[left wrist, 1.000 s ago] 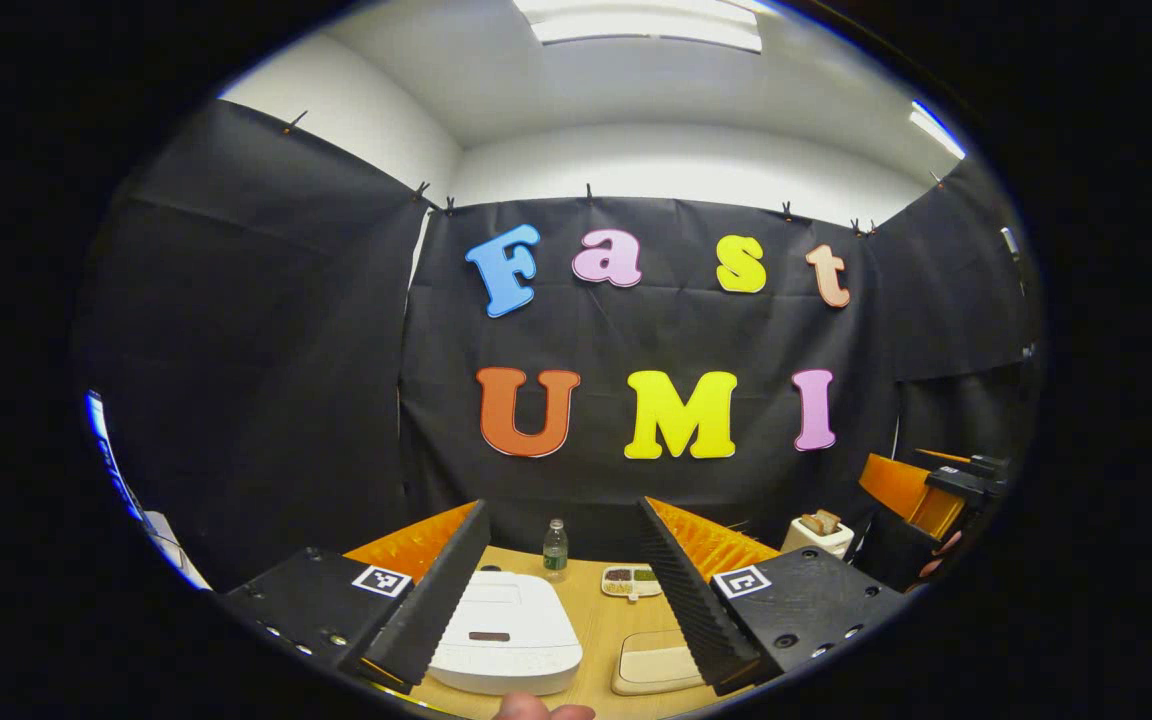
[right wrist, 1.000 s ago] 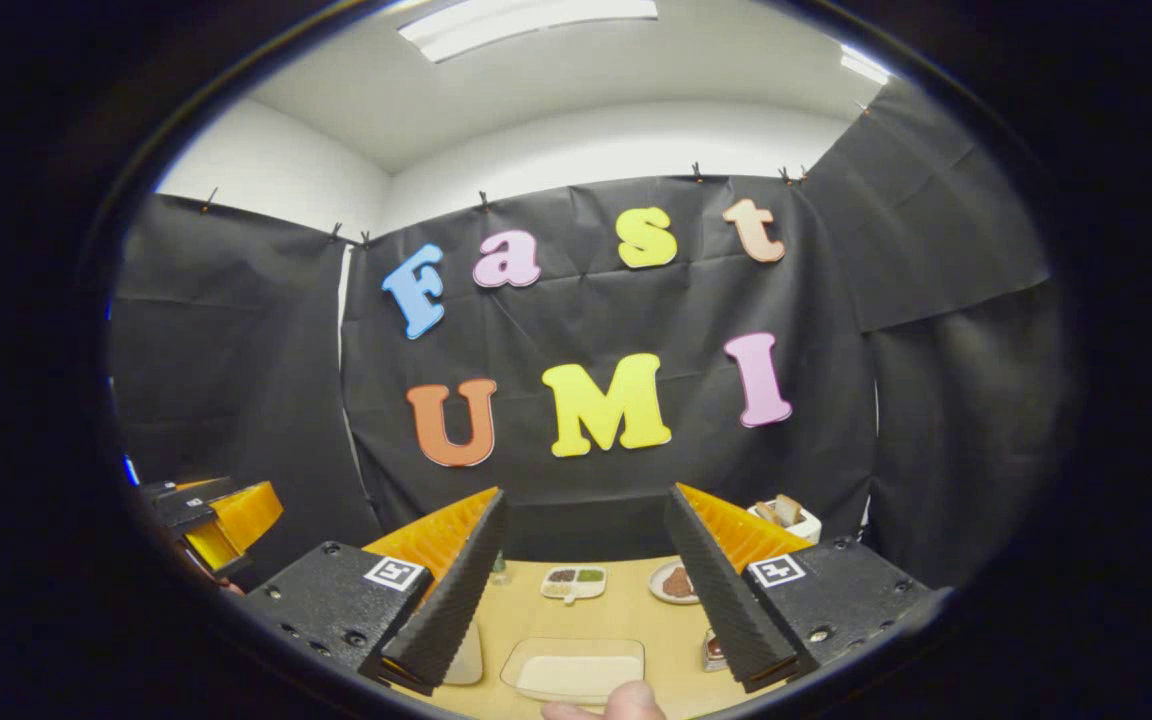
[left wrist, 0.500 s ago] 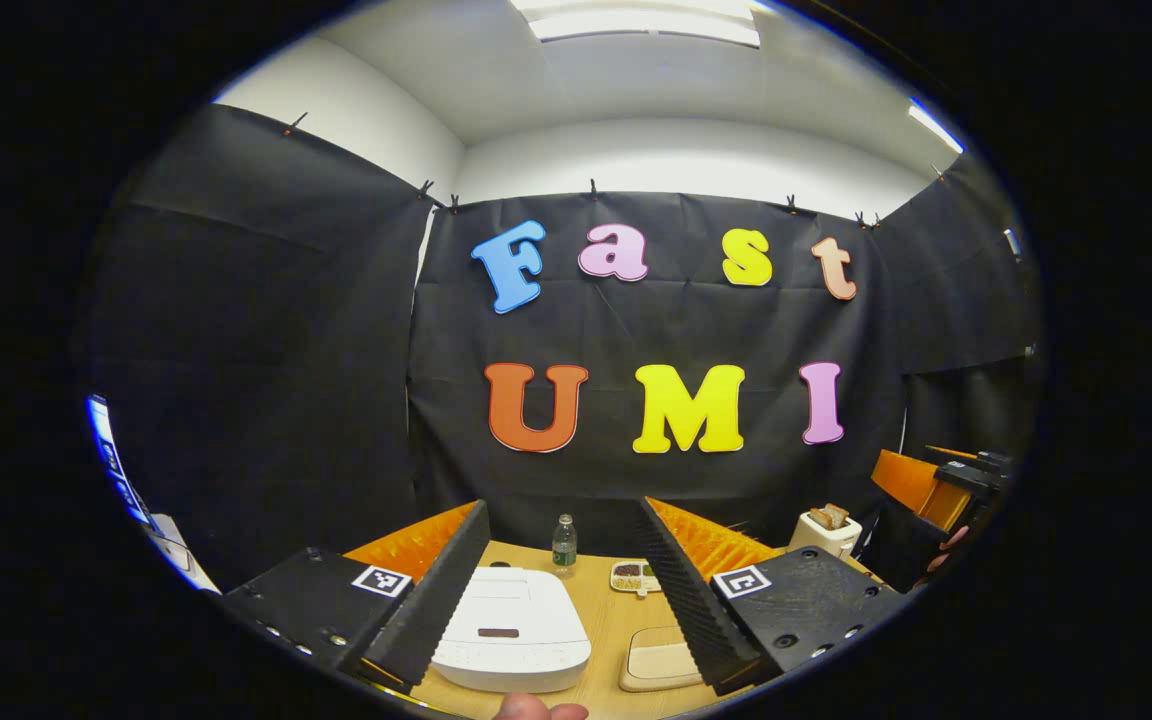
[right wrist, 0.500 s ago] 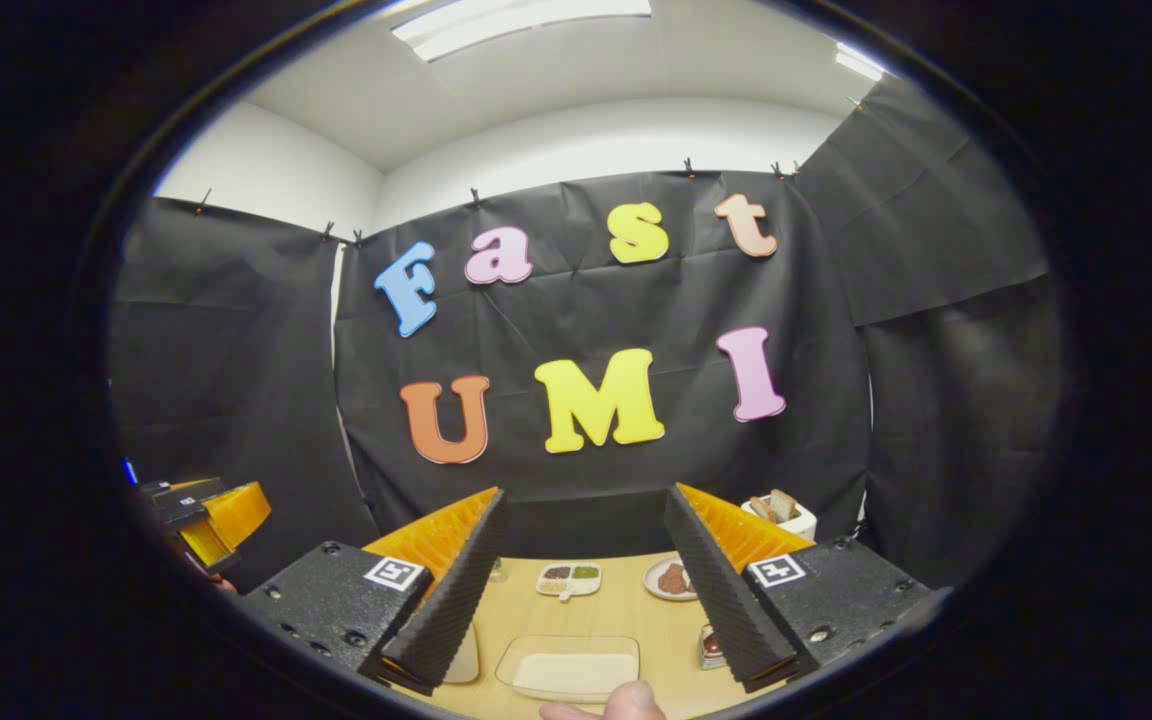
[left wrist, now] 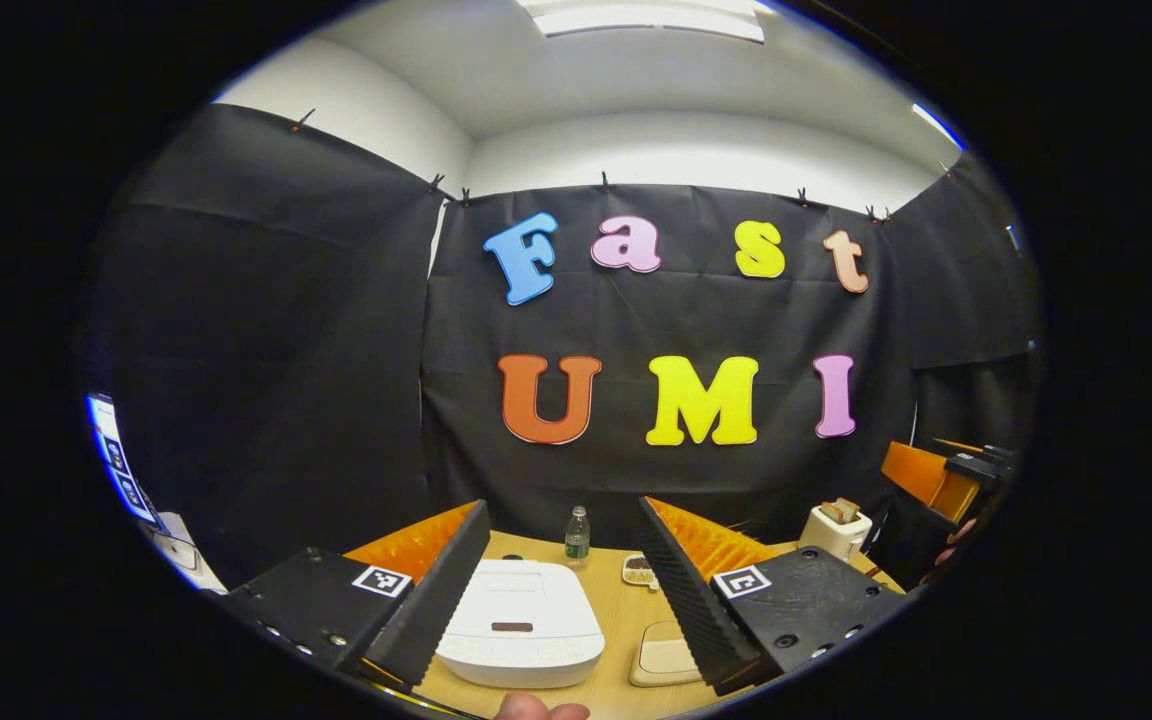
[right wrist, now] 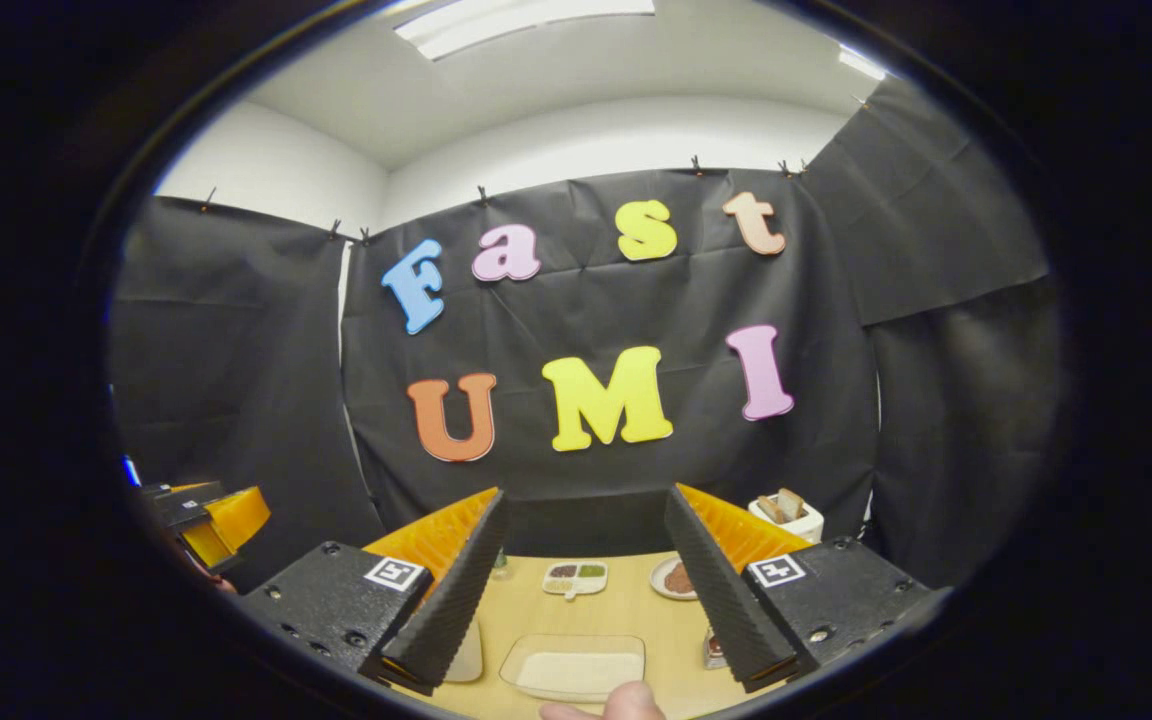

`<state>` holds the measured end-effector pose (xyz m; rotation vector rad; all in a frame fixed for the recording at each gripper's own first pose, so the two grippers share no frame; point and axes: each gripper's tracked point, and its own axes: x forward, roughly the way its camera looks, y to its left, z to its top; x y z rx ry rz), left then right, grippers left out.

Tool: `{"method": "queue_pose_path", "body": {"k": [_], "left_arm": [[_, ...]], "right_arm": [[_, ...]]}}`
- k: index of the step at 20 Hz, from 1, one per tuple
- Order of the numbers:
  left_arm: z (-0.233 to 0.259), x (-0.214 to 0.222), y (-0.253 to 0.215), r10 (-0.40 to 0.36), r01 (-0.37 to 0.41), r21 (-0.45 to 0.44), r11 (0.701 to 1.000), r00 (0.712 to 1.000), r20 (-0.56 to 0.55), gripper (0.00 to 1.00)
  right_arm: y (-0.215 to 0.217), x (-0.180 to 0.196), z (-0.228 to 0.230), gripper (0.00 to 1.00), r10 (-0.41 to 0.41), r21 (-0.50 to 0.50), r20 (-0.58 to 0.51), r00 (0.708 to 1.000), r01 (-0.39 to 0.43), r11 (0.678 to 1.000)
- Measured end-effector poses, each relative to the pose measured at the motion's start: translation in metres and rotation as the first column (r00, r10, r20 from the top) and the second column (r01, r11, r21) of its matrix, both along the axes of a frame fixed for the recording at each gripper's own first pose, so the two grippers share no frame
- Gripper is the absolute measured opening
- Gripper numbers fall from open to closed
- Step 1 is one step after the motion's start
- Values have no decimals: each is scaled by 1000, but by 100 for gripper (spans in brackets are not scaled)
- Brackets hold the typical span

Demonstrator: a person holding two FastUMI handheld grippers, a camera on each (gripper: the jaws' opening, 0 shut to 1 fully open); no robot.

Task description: Close the left gripper, press the button to open the rice cooker; take a wooden spoon from the chopstick holder with the right hand, scoop a spoonful of rice and pour it into the rice cooker, then put the wooden spoon back into the chopstick holder.

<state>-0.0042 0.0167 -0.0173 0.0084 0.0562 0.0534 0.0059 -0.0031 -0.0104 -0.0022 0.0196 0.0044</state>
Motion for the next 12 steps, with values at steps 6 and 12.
{"method": "queue_pose_path", "body": {"k": [6, 12], "left_arm": [[-25, 3, -2, 0, 0, 4, 1000, 997, -71, 94], [-69, 9, 2, 6, -2, 20, 1000, 977, -211, 95]], "right_arm": [[-21, 0, -15, 96, -25, -18, -30, 999, 25, 1000], [-56, -3, -32, 100, -86, -38, -56, 995, 84, 996]]}}
